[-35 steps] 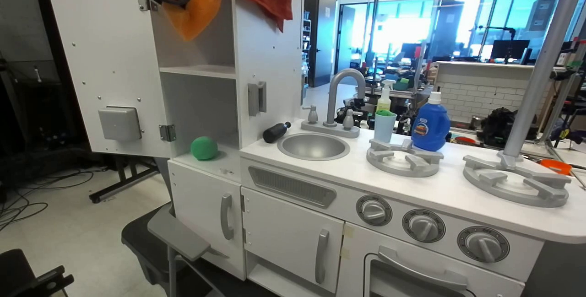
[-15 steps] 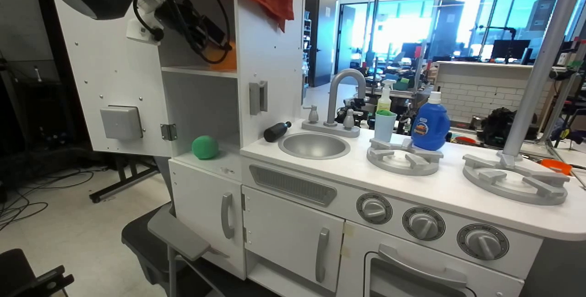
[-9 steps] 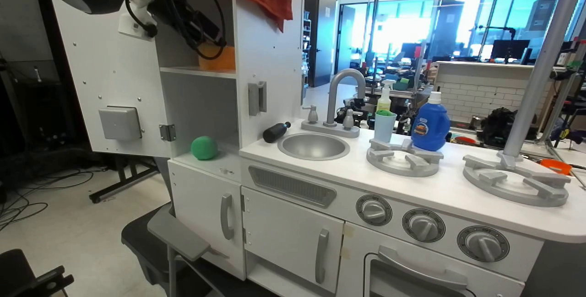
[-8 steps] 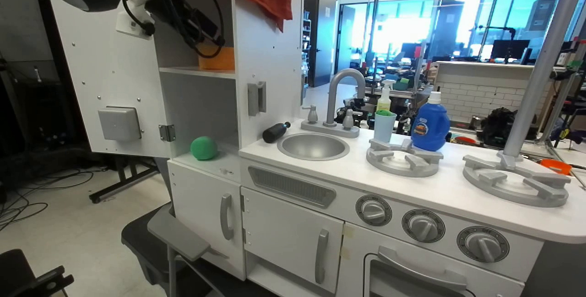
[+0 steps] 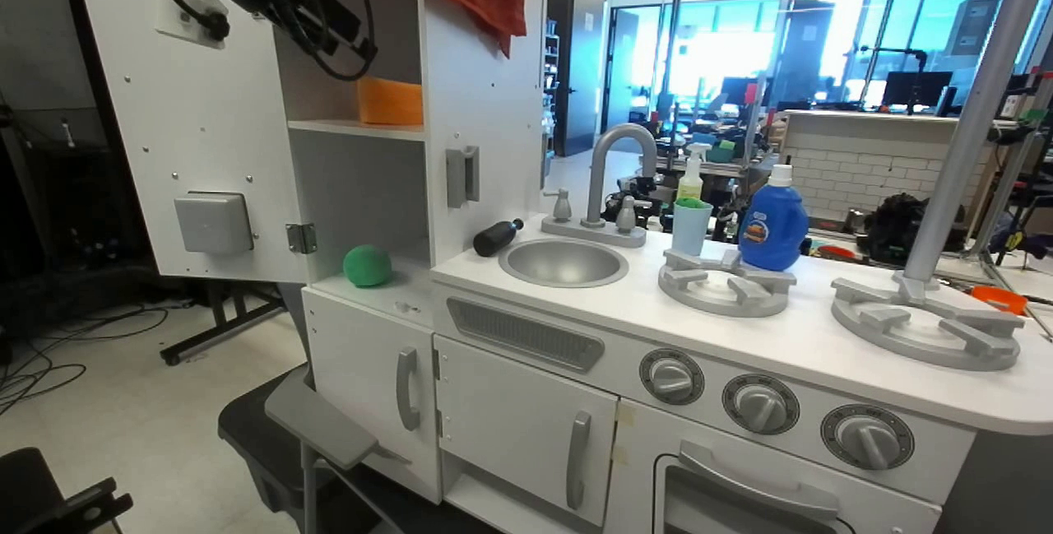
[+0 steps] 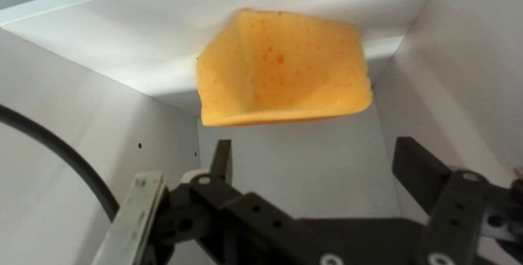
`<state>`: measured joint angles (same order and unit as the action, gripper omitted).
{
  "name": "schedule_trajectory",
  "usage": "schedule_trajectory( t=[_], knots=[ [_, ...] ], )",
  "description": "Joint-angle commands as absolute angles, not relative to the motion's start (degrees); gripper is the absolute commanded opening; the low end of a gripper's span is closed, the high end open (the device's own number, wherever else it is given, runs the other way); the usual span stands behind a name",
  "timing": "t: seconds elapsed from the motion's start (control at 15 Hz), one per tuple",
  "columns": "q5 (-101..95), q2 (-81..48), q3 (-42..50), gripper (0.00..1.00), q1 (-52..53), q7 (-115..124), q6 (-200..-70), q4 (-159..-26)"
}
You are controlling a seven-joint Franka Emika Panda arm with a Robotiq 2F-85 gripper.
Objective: Open the door of the top cabinet then put the green plushie in the bottom compartment and the orange sponge in the top compartment of the open cabinet
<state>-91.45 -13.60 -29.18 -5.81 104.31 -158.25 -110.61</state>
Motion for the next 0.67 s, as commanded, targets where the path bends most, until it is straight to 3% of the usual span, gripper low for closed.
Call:
schedule_trajectory(
  t=[0.0, 0.07, 0.13, 0.6],
  knots=[
    [-84.6, -6.1, -29.8, 1.0, -7.8, 99.3, -162.9, -118.8],
    [-78.9, -4.4, -22.9, 1.0, -1.9, 94.3, -165.2, -120.6],
    [-73.9, -4.3, -29.3, 1.0, -8.1, 88.9, -165.0, -123.5],
    [-42.3, -2.9, -37.6, 1.0, -9.8, 58.1, -155.8, -132.9]
  ],
)
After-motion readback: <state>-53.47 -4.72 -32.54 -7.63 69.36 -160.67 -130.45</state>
